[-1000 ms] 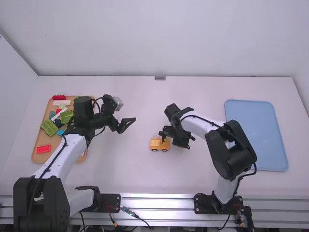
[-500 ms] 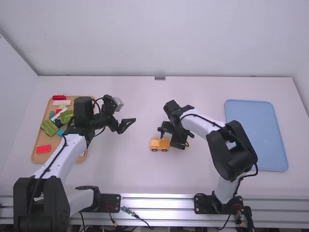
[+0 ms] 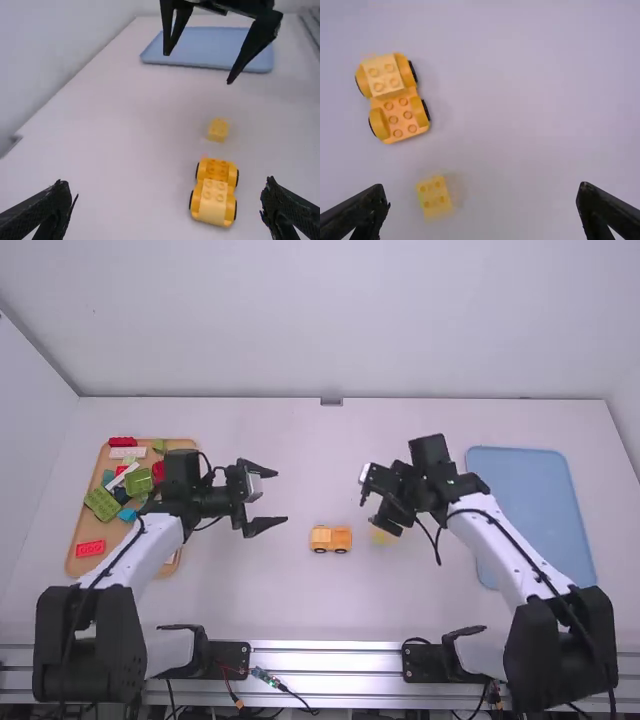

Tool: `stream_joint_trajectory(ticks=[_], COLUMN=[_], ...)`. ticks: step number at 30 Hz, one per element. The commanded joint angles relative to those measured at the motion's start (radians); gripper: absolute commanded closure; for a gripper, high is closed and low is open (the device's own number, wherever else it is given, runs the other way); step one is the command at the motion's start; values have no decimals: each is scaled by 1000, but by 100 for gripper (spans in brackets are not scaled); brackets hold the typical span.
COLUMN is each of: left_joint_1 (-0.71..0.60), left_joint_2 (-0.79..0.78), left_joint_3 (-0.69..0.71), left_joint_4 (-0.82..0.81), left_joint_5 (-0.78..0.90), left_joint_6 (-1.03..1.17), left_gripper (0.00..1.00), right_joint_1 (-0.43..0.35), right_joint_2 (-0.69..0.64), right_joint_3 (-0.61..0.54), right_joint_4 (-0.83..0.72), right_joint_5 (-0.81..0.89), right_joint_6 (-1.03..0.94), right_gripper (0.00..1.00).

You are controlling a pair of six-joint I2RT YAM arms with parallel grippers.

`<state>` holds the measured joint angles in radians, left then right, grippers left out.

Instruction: Assemble lego blocks to make yellow taxi

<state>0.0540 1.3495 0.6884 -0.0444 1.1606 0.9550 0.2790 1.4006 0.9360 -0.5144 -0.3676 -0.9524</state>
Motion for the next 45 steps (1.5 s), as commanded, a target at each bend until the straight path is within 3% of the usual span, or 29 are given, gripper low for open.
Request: stream_joint_trajectory(ticks=[1,7,11,16,29,32,34,37,45], left_joint_1=[-27,-127,-211,-324,-344,-344,-344,-344,-344], left_joint_2=[81,273,346,403,518,529,536,539,541], left_joint_3=[-44,-64,-65,-65,-65,-65,-65,-77,-125], left_joint_4=[57,246,348,440,450,458,464,480,606], left_joint_5=[130,155,48,-147,-201,-206,-212,-212,-209], left_joint_6=[88,86,-14,-139,-83,-84,-84,-84,-149], left_gripper=[1,1,1,1,1,1,1,1,1], right_joint_1=[-56,-177,-218,-254,-266,-266,-265,-266,-266], right_joint_2=[-22,-8,35,142,390,406,409,409,412], right_joint_3=[-143,-386,-467,-489,-388,-367,-352,-332,-316], right_joint_4=[63,393,514,609,594,563,515,459,431], right_joint_5=[-229,-362,-411,-475,-578,-579,-578,-567,-528], right_joint_6=[-131,-104,-155,-175,-314,-356,-401,-431,-433], right_gripper=[1,1,1,1,0,6,18,23,21])
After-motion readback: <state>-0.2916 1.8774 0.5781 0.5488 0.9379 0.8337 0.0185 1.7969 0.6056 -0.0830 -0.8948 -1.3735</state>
